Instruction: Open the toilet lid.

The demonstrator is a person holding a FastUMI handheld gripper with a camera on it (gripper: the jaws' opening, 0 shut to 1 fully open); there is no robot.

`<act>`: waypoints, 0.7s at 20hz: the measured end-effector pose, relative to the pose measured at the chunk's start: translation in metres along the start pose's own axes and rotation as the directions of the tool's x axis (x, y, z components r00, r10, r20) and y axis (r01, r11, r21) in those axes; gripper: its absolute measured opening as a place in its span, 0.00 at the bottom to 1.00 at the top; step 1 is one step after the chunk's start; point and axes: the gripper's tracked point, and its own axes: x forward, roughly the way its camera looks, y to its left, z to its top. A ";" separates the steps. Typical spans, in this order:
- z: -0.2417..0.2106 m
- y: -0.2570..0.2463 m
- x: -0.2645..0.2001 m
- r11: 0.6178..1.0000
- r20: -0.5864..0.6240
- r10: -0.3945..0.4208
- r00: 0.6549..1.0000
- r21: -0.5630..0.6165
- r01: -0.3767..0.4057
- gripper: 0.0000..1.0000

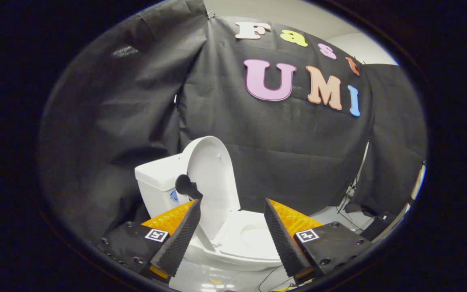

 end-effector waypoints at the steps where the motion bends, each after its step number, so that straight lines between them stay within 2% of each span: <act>1: -0.006 -0.011 -0.003 1.000 -0.011 -0.010 1.000 0.005 0.010 0.98; 4: -0.011 -0.045 -0.008 0.997 0.006 -0.018 1.000 0.071 0.018 0.98; 6: -0.004 -0.061 -0.007 0.995 0.040 0.017 0.999 0.098 -0.021 0.98; 8: 0.003 -0.077 -0.004 0.994 0.063 0.055 0.996 0.086 -0.060 0.98; 11: -0.002 -0.106 -0.007 0.995 0.064 0.073 0.995 0.068 -0.077 0.98; 14: -0.012 -0.136 -0.010 0.997 0.026 0.057 0.998 0.056 -0.059 0.98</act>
